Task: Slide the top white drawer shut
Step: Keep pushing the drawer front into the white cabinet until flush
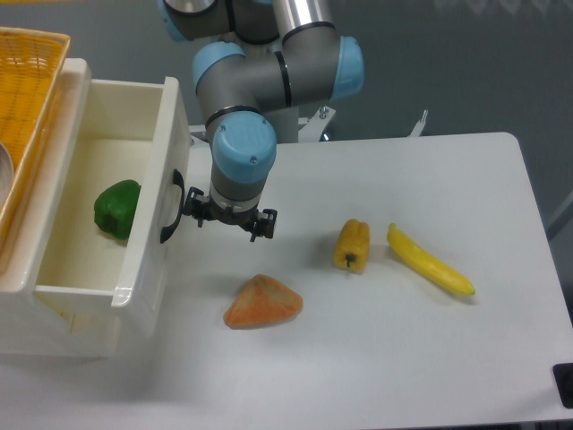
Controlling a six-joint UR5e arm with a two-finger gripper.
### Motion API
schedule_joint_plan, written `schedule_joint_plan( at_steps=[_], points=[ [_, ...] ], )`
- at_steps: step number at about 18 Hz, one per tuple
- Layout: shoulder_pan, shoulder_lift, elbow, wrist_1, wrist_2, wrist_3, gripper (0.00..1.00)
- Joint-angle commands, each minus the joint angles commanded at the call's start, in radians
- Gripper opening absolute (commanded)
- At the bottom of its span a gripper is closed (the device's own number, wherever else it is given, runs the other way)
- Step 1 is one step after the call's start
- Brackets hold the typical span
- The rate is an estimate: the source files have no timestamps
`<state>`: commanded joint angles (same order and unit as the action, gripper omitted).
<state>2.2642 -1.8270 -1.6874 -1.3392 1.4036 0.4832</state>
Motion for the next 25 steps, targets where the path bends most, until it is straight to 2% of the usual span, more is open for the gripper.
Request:
schedule_joint_plan(
  at_steps=[13, 25],
  points=[
    [-0.038, 0.008, 0.003, -0.002, 0.000, -0.037, 1.00],
    [-0.106, 0.008, 0.006, -0.002, 0.008, -0.083, 1.00]
  ],
)
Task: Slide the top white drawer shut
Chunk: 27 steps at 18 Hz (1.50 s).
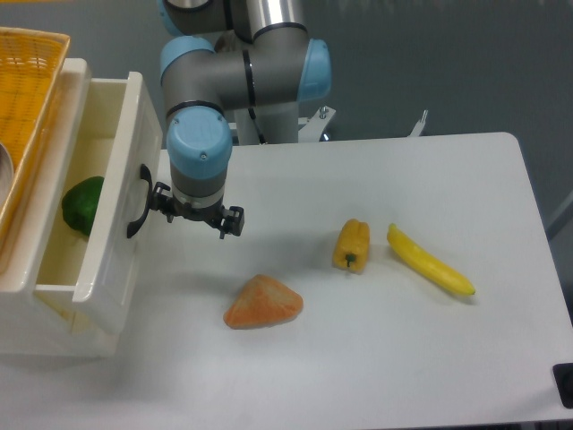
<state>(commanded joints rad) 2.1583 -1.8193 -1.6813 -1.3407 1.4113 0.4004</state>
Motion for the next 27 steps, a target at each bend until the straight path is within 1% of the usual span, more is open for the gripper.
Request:
schedule_joint_plan(
  at_steps=[13, 27],
  points=[
    [-0.055, 0.000, 0.002, 0.000, 0.003, -0.032, 1.00],
    [-0.064, 0.003, 0.009, 0.000, 0.003, -0.034, 1.00]
  ],
)
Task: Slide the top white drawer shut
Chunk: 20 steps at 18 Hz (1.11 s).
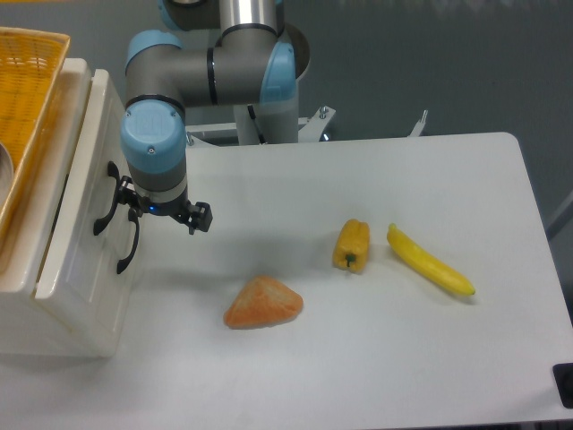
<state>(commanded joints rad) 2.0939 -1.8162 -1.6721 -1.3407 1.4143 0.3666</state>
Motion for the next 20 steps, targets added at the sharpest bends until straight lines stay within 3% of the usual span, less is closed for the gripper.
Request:
schedule_joint_plan(
  at_steps=[20],
  points=[
    [-0.006, 0.008, -0.003, -0.002, 0.000, 0.000, 1.00]
  ],
)
